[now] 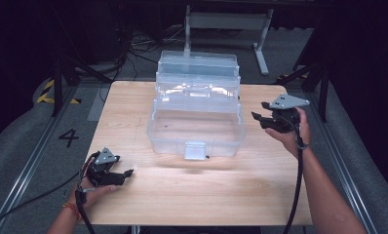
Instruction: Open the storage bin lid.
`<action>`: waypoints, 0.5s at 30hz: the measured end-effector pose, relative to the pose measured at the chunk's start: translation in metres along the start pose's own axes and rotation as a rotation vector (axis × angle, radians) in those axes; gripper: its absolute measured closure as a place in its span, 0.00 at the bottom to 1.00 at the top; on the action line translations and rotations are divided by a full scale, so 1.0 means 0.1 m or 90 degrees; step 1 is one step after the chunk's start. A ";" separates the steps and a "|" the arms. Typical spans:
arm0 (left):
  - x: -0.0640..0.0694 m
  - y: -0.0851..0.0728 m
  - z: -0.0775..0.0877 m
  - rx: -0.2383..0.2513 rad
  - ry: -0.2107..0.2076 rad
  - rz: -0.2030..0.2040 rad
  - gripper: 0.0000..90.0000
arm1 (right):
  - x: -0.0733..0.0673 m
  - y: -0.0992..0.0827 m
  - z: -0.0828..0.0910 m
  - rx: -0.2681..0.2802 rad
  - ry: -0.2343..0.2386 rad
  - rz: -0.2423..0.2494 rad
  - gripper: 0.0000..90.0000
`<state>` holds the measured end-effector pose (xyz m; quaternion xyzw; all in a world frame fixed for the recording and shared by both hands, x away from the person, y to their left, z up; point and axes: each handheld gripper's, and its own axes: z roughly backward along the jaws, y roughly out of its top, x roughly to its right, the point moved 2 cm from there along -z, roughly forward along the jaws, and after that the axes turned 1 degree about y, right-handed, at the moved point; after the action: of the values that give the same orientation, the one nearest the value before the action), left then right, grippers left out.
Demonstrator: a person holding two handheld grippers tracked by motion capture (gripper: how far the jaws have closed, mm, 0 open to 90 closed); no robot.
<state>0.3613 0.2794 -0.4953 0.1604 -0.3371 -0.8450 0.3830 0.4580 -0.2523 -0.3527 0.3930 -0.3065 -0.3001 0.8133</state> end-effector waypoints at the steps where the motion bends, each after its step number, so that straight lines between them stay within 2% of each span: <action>1: 0.00 0.00 0.00 0.000 0.000 0.000 0.25 | 0.00 -0.03 0.00 -0.006 -0.002 0.003 0.53; 2: 0.00 0.00 0.00 0.000 0.002 -0.002 0.25 | 0.00 -0.08 0.00 -0.017 0.001 0.000 0.52; 12: 0.00 0.00 0.00 0.000 0.002 -0.003 0.25 | -0.07 -0.34 0.08 -0.043 -0.005 0.015 0.47; 15: 0.00 0.00 0.00 0.000 0.002 -0.003 0.25 | -0.10 -0.42 0.10 -0.045 0.002 0.013 0.46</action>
<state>0.3613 0.2796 -0.4951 0.1625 -0.3358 -0.8456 0.3818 0.4339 -0.2709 -0.3851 0.3611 -0.2985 -0.3016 0.8304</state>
